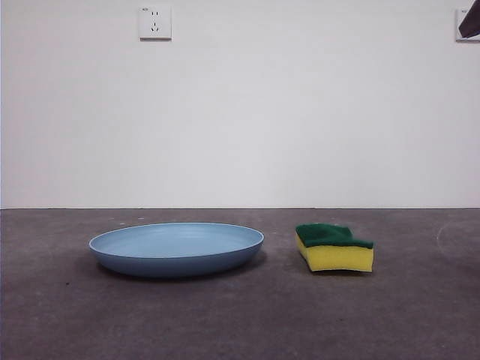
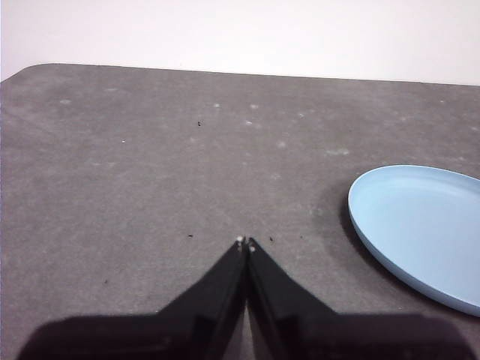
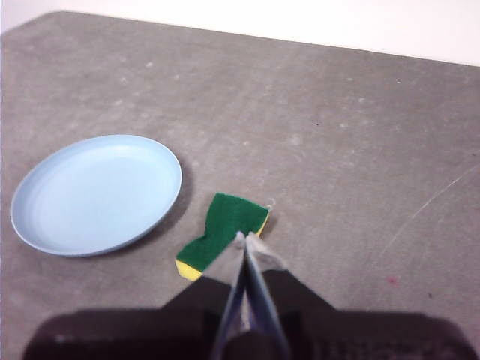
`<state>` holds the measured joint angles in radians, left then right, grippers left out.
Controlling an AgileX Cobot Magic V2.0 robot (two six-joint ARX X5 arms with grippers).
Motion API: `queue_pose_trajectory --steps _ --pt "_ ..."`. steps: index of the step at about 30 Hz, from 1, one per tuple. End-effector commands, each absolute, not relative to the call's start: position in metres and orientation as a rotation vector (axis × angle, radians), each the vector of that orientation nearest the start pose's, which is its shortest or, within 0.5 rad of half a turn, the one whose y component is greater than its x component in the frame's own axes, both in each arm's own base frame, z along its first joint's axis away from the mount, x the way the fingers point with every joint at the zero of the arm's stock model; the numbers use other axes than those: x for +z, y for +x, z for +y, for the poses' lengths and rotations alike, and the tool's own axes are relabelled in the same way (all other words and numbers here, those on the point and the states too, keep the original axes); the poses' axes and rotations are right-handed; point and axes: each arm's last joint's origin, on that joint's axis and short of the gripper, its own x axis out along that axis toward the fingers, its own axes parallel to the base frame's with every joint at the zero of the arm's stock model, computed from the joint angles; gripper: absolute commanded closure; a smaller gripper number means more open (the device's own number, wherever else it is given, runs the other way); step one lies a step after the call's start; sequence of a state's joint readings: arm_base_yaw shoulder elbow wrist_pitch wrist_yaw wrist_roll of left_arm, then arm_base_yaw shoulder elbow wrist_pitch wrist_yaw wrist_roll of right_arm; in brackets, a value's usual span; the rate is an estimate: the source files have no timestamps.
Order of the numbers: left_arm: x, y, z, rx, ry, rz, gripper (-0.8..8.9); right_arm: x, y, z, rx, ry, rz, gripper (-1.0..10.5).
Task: Pick up the plate,pick up the cloth,clean the plate with the cloth
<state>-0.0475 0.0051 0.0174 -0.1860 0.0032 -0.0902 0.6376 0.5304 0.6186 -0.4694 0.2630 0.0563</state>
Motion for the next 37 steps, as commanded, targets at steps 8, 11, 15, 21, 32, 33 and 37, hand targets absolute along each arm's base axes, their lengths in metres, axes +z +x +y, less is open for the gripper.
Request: queue_pose_trajectory --steps 8,11,15,21,32,33,37 --pt "0.147 0.096 -0.004 -0.039 -0.089 0.185 8.17 0.260 0.104 0.025 0.224 -0.034 0.217 9.5" --pt "0.147 0.096 -0.004 -0.038 -0.089 0.185 8.17 0.245 0.102 0.018 0.165 -0.020 0.151 9.5" --pt "0.147 0.096 -0.004 -0.038 -0.089 0.185 8.17 0.221 0.097 0.013 0.150 -0.011 0.111 9.5" --pt "0.147 0.096 -0.004 -0.038 -0.089 0.185 8.17 0.188 0.094 0.011 0.138 -0.007 0.120 9.5" --pt "0.147 0.096 -0.004 -0.038 -0.089 0.185 8.17 0.154 0.095 0.011 0.139 -0.004 0.156 9.5" --pt "0.147 0.096 -0.004 -0.038 -0.089 0.185 8.17 0.152 0.095 0.011 0.139 -0.004 0.156 9.5" --pt "0.147 0.096 -0.004 -0.038 -0.089 0.185 8.17 0.148 0.095 0.012 0.139 -0.002 0.177 9.5"
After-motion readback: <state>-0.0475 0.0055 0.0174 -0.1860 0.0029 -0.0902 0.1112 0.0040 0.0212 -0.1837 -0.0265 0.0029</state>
